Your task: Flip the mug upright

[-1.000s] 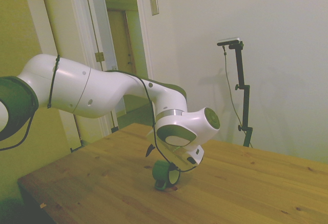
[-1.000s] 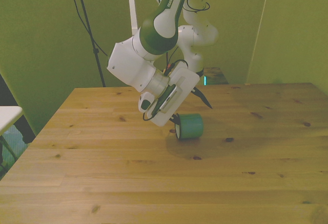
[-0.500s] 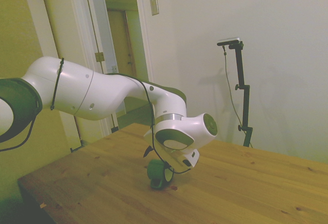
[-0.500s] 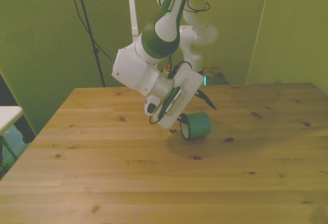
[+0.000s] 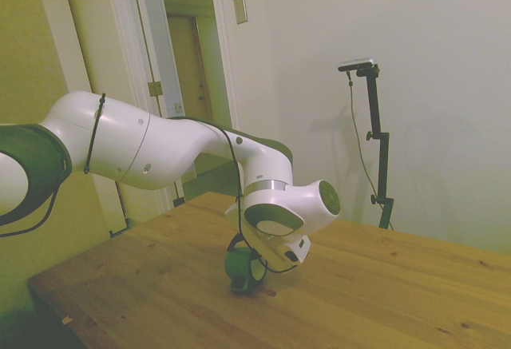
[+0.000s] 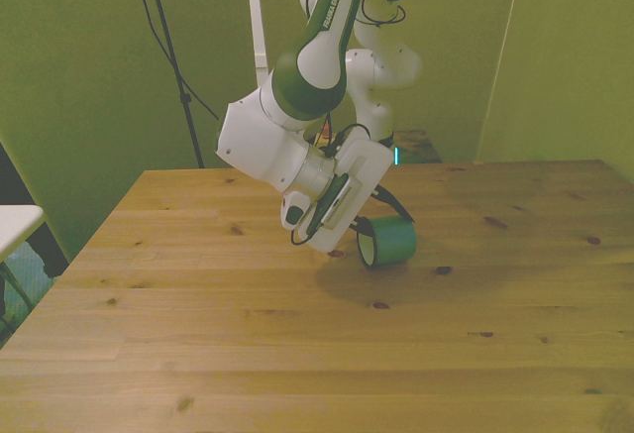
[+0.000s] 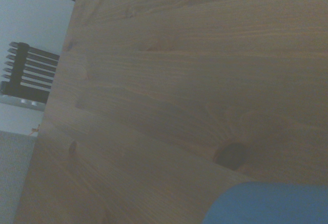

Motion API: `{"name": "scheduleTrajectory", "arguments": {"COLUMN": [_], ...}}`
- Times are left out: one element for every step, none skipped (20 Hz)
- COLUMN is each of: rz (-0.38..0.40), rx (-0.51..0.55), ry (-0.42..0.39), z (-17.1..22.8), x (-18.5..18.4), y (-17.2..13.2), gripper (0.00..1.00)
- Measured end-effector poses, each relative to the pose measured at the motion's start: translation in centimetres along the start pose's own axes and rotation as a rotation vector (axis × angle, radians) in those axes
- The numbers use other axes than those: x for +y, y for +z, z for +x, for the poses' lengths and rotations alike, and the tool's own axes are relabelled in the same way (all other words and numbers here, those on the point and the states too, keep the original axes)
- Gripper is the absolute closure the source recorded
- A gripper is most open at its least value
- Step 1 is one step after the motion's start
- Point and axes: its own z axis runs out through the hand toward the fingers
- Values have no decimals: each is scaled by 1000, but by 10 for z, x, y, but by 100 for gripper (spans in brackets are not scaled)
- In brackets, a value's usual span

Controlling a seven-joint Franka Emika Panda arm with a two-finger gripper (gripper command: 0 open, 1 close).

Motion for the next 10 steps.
{"name": "scheduleTrajectory", "arguments": {"rz": [1, 2, 2, 2, 2, 1, 0, -3, -8, -16], "rx": [0, 0, 0, 0, 0, 1, 7, 18, 36, 61], "ry": [0, 0, 0, 0, 0, -1, -1, -2, -5, -11], "z": [0, 0, 0, 0, 0, -1, 0, 0, 0, -2], "x": [0, 0, 0, 0, -1, -2, -4, -6, -8, -13], "y": [0, 0, 0, 0, 0, -1, -1, -3, -5, -10], "gripper": [100, 100, 100, 100, 100, 100, 100, 100, 100, 100]}}
